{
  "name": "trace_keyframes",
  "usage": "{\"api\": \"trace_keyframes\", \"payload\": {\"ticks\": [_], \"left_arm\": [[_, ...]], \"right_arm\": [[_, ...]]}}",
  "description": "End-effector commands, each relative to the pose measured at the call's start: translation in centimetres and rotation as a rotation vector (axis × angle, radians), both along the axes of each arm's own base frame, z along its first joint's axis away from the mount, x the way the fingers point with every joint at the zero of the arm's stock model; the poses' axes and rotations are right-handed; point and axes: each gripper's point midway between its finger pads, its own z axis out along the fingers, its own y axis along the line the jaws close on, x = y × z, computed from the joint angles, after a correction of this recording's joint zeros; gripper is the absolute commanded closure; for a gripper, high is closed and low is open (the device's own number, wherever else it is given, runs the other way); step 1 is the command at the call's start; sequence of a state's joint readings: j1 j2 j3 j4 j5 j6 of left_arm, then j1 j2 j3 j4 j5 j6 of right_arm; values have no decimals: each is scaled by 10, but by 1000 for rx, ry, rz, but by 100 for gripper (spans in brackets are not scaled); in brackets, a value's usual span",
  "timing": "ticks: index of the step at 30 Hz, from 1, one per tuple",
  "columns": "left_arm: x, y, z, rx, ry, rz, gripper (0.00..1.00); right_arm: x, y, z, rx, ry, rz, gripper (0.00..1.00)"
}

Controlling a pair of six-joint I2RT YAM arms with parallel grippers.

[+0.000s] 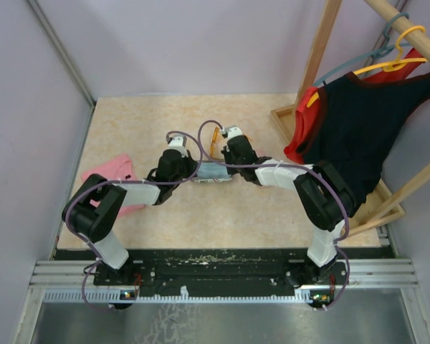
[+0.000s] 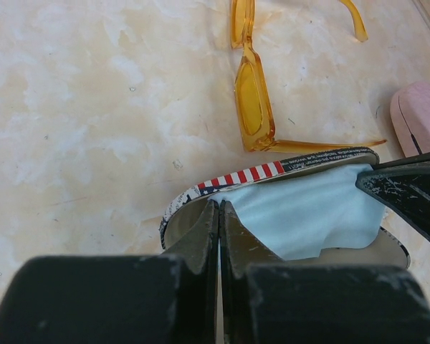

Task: Organize the sunglasses
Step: Place the glasses cleaning cloth in the sunglasses case.

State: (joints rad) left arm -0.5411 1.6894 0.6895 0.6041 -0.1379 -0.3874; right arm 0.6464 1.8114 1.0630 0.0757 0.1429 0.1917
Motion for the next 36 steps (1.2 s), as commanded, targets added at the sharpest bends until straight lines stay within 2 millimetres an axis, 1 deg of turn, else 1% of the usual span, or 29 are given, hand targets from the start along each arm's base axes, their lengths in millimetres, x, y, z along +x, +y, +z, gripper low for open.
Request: {"api": "trace_keyframes", "payload": {"ticks": [1,14,24,28,33,36], "left_arm": [[7,3,2,-4,-24,21,98],[9,9,1,-4,-26,45,97],[11,7,1,-12,-31,45,91],[11,8,1,-11,-32,50,86],[11,9,1,-9,-31,53,76],[11,8,1,-10,-32,51,73]], "right_arm": [[25,8,28,58,-85,-24,100],[31,13,28,71,-87,-21,100],[33,11,28,74,-90,-32,100],[34,11,28,75,-90,-33,98],[34,11,29,75,-90,-33,91],[33,11,29,74,-89,-33,87]]}}
